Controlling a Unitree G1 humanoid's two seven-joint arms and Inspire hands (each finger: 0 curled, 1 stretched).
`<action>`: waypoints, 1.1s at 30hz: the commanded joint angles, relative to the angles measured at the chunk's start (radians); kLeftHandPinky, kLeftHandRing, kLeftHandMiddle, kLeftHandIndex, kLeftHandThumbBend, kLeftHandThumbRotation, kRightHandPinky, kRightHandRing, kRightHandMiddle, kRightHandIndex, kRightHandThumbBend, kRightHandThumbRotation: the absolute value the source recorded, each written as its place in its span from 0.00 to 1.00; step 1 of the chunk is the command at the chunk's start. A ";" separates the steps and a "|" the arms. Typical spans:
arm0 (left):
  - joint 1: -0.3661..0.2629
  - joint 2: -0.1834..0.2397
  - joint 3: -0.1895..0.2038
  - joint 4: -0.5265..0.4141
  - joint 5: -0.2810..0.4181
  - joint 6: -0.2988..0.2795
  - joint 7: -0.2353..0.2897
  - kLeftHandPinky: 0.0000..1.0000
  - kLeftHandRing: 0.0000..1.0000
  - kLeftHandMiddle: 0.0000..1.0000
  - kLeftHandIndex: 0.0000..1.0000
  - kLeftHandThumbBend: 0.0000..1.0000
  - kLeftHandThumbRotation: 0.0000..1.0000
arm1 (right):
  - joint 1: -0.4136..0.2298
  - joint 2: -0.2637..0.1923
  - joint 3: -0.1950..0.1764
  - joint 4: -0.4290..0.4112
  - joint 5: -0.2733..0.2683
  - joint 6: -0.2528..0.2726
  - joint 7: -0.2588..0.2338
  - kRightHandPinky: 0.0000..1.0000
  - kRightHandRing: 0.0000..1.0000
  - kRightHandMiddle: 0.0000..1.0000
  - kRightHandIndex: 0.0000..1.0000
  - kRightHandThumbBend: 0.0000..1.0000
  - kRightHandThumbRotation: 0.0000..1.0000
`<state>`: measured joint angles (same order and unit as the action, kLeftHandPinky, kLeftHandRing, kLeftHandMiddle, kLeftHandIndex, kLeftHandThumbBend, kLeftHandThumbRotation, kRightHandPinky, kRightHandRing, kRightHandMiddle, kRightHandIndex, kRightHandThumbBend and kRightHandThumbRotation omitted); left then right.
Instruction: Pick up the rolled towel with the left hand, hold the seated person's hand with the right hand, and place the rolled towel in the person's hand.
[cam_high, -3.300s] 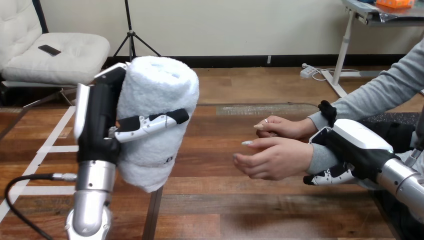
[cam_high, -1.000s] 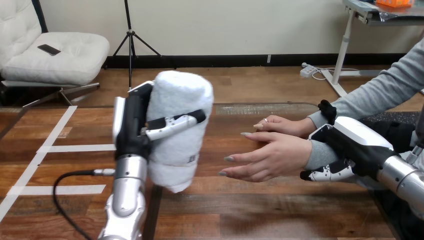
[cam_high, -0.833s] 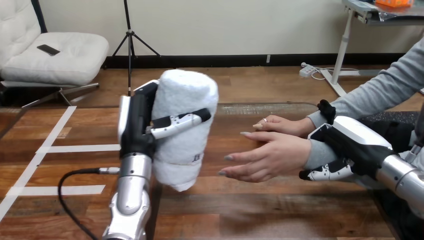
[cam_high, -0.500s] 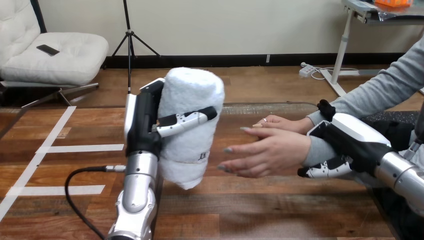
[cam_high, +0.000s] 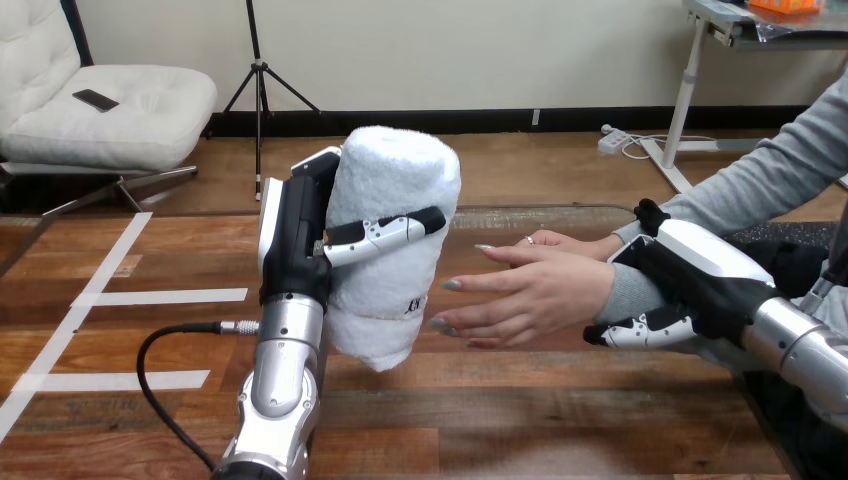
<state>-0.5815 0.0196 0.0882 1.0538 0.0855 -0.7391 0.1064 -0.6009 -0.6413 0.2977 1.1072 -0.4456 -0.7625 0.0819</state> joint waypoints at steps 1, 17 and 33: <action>-0.110 -0.007 -0.002 -0.011 -0.012 -0.039 -0.004 0.33 0.36 0.39 0.41 0.72 0.00 | -0.107 0.056 -0.028 -0.041 0.029 -0.002 -0.005 0.14 0.18 0.23 0.24 0.54 0.27; -0.116 -0.009 -0.005 -0.007 -0.005 -0.041 -0.001 0.33 0.36 0.39 0.41 0.73 0.00 | -0.126 0.077 -0.030 -0.035 0.033 -0.003 0.003 0.13 0.17 0.23 0.24 0.54 0.27; -0.119 -0.007 -0.004 -0.007 -0.004 -0.041 0.002 0.33 0.36 0.39 0.41 0.73 0.00 | -0.146 0.091 -0.019 -0.042 0.015 0.016 0.003 0.14 0.18 0.23 0.24 0.55 0.26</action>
<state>-0.6009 0.0128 0.0892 1.0580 0.0857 -0.7478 0.1039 -0.6338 -0.5894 0.2989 1.1072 -0.4480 -0.7375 0.0918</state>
